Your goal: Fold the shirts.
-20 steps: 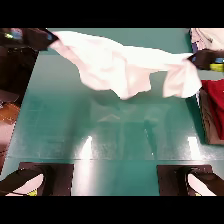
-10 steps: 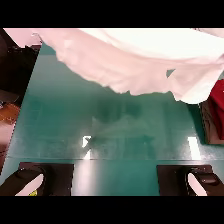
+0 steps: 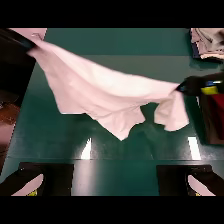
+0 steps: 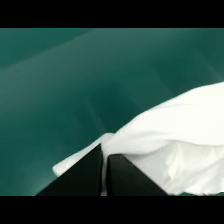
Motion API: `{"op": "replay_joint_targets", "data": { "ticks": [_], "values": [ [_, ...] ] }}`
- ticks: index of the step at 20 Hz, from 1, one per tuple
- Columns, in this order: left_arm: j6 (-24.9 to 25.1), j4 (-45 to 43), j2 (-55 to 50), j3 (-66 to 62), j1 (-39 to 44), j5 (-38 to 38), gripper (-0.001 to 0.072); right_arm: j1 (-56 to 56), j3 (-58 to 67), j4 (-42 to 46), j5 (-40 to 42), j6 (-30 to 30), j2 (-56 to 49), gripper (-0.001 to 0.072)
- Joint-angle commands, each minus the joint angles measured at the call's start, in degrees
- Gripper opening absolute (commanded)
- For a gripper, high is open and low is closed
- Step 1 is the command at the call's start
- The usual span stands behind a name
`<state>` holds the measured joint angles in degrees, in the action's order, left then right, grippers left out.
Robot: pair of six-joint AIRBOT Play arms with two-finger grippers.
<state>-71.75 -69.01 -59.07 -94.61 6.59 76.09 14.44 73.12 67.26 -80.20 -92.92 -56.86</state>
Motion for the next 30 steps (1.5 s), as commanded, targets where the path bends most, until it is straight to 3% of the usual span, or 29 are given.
{"op": "replay_joint_targets", "data": {
  "ticks": [1,4,7,8,9,10,11,15,18,19,21,23,24,25,30],
  "values": [
    [-0.1,-1.6,-10.1,9.2,0.0,-5.1,0.0026,3.2,-2.4,-0.2,3.4,1.6,-11.7,0.0020],
    [-0.2,-0.9,-22.0,9.6,0.0,-13.3,0.0027,2.6,-1.0,-0.3,10.2,1.7,-19.6,0.0020],
    [-3.6,0.0,-28.7,9.6,0.0,-20.5,0.0038,1.2,3.9,-0.1,13.8,1.7,-25.7,0.0021],
    [-4.5,0.1,-29.4,9.5,0.0,-21.9,0.0282,0.4,6.0,-0.2,14.4,1.7,-27.3,0.0022],
    [-5.2,0.1,-29.4,9.4,0.0,-22.9,0.0578,-0.3,8.2,-0.2,14.5,1.7,-28.6,0.0041],
    [-5.4,0.0,-29.3,8.4,0.0,-22.4,0.0646,-1.3,10.7,-0.2,14.4,1.7,-29.8,0.0251],
    [-5.4,-0.6,-29.3,6.8,0.0,-20.6,0.0645,-2.5,12.8,-0.2,13.9,1.7,-30.5,0.0421],
    [-5.4,-0.7,-28.2,1.2,0.0,-6.2,0.0644,-7.0,17.8,-0.1,6.8,2.7,-28.2,0.0425],
    [-6.5,7.0,-27.6,7.2,0.0,1.8,0.0643,-9.7,14.6,-0.2,5.2,4.6,-22.4,0.0406],
    [-6.2,11.6,-27.6,11.1,0.0,2.1,0.0643,-10.1,12.8,-0.2,5.3,5.2,-20.3,0.0366],
    [-4.7,21.0,-27.6,20.4,0.0,-0.1,0.0643,-11.0,8.4,-0.2,6.0,5.7,-16.3,0.0363],
    [-4.8,23.4,-27.6,28.0,0.1,-3.8,0.0641,-11.7,3.9,-0.2,7.3,6.0,-12.7,0.0363],
    [-4.7,23.6,-27.6,31.1,0.6,-5.2,0.0469,-12.2,1.8,-0.2,8.1,6.0,-11.1,0.0363],
    [-4.1,23.9,-27.6,33.5,1.2,-6.1,0.0378,-12.6,0.1,-0.2,8.9,6.0,-9.8,0.0363],
    [-4.2,24.1,-25.2,39.3,7.4,-16.2,0.0381,-13.2,-4.7,-0.2,11.5,6.0,-5.7,0.0363]
  ]
}}
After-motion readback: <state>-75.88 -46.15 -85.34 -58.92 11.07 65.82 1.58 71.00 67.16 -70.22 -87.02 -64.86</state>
